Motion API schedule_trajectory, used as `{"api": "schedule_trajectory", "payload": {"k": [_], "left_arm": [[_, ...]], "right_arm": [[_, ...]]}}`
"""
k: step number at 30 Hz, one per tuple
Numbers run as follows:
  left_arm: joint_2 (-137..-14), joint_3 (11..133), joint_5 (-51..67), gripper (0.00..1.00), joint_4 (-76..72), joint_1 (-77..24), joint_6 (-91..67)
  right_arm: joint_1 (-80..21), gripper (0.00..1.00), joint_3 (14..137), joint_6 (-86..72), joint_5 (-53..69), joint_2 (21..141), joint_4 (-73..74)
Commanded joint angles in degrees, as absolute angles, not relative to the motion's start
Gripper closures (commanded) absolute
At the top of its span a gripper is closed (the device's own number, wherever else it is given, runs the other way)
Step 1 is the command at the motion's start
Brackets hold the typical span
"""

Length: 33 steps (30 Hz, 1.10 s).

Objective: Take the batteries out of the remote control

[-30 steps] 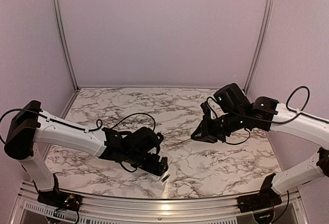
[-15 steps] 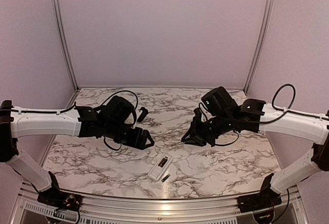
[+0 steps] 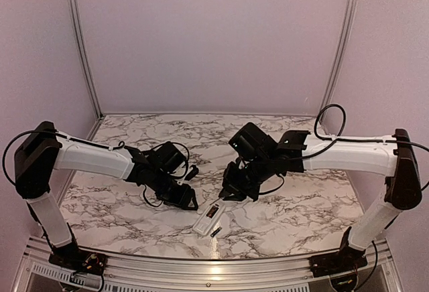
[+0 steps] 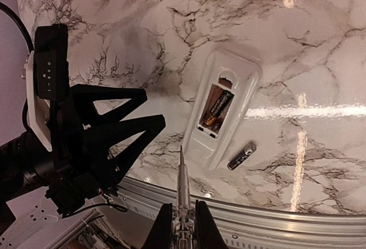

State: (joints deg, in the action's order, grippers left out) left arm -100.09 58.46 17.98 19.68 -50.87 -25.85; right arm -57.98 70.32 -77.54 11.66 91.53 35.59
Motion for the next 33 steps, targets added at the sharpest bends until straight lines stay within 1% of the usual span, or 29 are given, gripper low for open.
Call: {"api": "schedule_trajectory", "payload": {"k": [1, 4, 8, 16, 22, 33], "left_arm": [[-102.0, 61.0, 21.1, 0.52, 20.0, -50.5, -24.7], [-102.9, 61.6, 22.0, 0.55, 20.5, -50.5, -25.2], [-104.8, 64.4, 22.2, 0.55, 23.7, -50.6, -26.2], [-105.6, 64.2, 20.1, 0.55, 23.7, -50.5, -26.6], [-105.2, 64.3, 17.1, 0.57, 25.7, -50.5, -24.2], [-106.3, 62.7, 18.0, 0.58, 23.0, -50.5, -23.1]], "right_arm": [[-58.4, 1.00, 71.4, -80.9, 9.7, 92.1, 38.9], [-58.4, 1.00, 70.3, -81.2, 9.0, 91.5, 39.4], [-58.5, 1.00, 68.0, -81.8, 8.2, 89.7, 39.0], [-58.4, 1.00, 64.0, -79.9, 8.9, 89.1, 33.0], [-58.7, 1.00, 64.3, -80.1, 7.4, 88.9, 31.2], [-60.6, 1.00, 64.2, -81.8, 8.0, 94.4, 29.4]]}}
